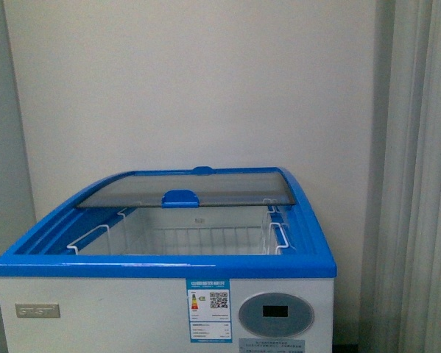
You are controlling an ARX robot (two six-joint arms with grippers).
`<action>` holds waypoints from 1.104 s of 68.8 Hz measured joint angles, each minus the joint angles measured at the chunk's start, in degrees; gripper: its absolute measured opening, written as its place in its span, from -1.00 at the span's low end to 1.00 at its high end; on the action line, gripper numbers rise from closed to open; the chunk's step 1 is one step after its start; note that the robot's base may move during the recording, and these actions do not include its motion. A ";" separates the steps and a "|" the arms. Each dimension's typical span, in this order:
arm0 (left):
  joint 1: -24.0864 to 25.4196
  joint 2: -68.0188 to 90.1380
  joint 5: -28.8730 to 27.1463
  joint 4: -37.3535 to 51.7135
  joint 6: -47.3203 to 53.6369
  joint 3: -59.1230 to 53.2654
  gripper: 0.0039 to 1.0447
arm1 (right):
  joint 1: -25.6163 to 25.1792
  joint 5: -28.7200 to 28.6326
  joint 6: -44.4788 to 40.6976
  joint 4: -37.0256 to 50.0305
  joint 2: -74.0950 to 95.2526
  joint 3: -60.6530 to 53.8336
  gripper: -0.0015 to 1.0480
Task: Put drink in fridge
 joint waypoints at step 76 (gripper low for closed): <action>0.00 0.00 0.00 0.00 -0.02 0.00 0.44 | 0.00 0.02 0.00 0.76 -4.17 -3.93 0.47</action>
